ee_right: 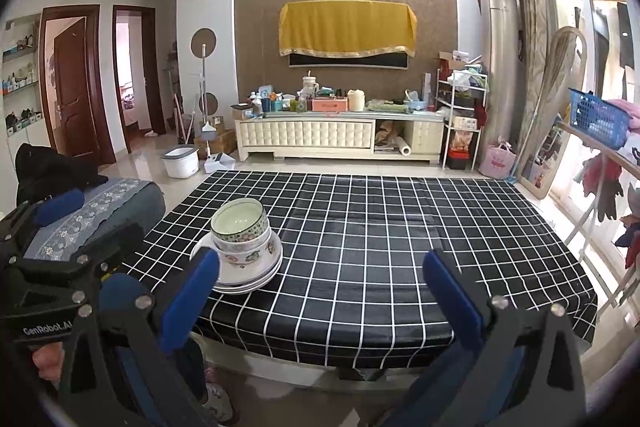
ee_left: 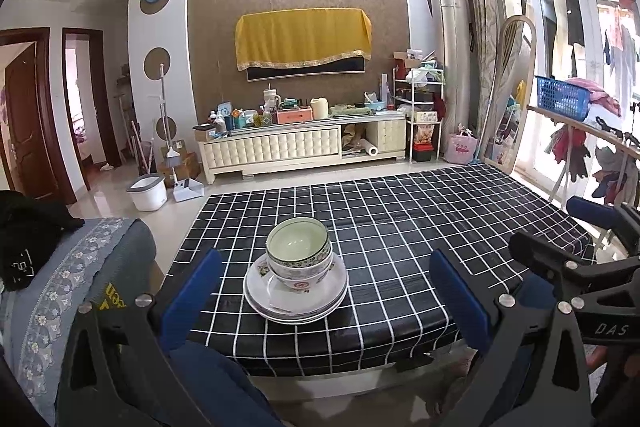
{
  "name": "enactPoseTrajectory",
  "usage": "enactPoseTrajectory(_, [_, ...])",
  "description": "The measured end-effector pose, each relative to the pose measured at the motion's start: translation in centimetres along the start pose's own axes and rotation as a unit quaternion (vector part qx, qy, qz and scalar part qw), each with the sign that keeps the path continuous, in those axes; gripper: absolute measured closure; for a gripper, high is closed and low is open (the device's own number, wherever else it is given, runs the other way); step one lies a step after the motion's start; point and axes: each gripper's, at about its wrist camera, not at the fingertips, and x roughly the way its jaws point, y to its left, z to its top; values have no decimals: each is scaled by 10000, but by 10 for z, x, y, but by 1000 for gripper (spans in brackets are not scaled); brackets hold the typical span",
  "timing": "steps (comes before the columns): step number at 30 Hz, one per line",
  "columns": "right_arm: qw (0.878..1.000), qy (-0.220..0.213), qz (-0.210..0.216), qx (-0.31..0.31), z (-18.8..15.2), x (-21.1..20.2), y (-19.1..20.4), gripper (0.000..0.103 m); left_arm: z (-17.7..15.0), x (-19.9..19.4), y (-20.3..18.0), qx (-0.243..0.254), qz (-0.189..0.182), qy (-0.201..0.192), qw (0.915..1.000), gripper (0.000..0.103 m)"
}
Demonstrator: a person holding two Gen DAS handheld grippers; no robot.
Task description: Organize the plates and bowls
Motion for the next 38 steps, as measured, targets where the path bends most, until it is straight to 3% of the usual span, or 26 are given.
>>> enactPoseTrajectory(38, [9999, -14, -138, -58, 0, -4, -4, 0, -3, -8, -4, -70, -188, 52, 9998, 0])
